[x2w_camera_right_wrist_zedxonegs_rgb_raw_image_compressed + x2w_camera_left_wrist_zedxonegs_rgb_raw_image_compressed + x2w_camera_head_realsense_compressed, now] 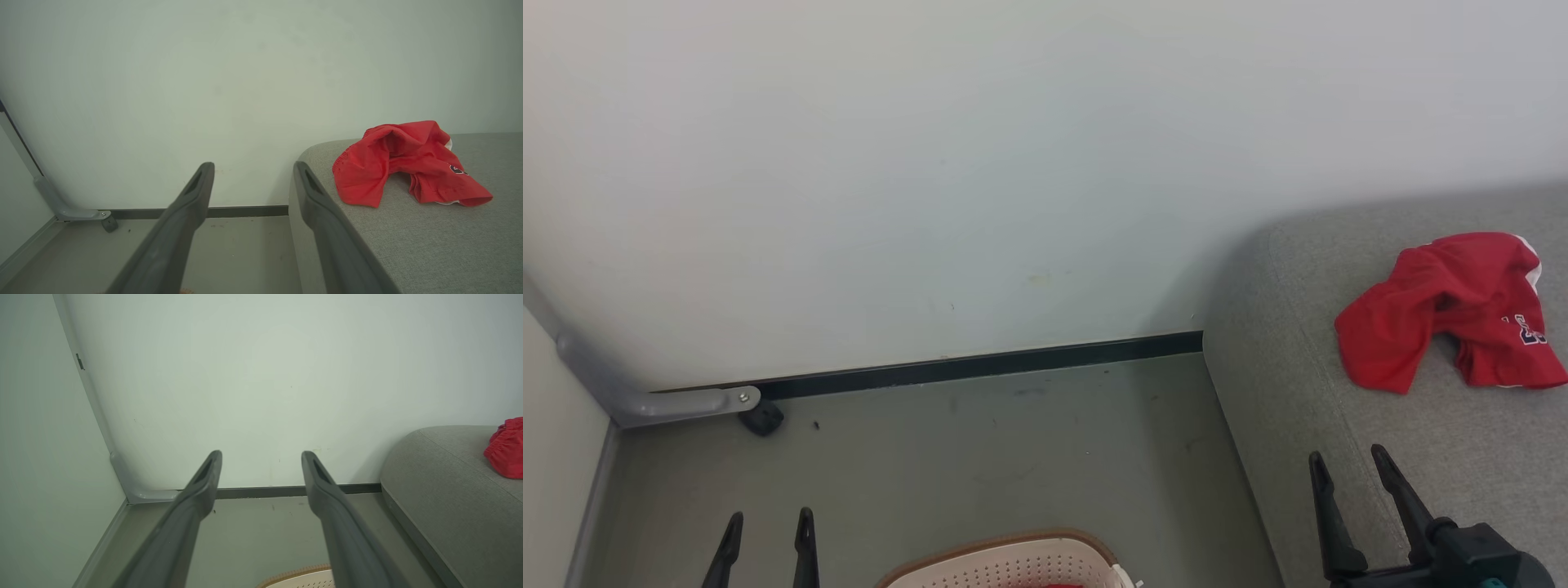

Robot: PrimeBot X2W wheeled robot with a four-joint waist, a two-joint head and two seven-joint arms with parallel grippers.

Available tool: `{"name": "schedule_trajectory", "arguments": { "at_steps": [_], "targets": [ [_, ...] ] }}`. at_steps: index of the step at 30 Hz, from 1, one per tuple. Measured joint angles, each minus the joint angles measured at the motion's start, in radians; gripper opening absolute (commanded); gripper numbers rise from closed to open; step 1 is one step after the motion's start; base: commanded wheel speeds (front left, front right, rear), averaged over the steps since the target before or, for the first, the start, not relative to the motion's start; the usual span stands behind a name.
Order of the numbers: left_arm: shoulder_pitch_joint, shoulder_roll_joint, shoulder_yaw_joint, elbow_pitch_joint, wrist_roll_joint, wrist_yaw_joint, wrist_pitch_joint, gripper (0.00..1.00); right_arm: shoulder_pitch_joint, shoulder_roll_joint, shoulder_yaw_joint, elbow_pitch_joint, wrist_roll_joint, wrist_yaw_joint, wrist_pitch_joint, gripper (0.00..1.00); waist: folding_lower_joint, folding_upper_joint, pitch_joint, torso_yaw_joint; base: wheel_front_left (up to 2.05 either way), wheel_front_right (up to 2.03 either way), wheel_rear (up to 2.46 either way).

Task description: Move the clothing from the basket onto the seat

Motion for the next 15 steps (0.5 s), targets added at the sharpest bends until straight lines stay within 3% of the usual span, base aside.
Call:
{"name": "schedule_trajectory", "arguments": {
  "at_steps": [15],
  "targets": [
    [0.002,-0.002,0.016,-0.044,0.007,0.008,0.036,1.0,0.0,-0.004,-0.006,-0.027,0.0,0.0,0.001,1.0,0.0,0.0,0.043,0.0,0.0,0.0,0.0]
  ]
}}
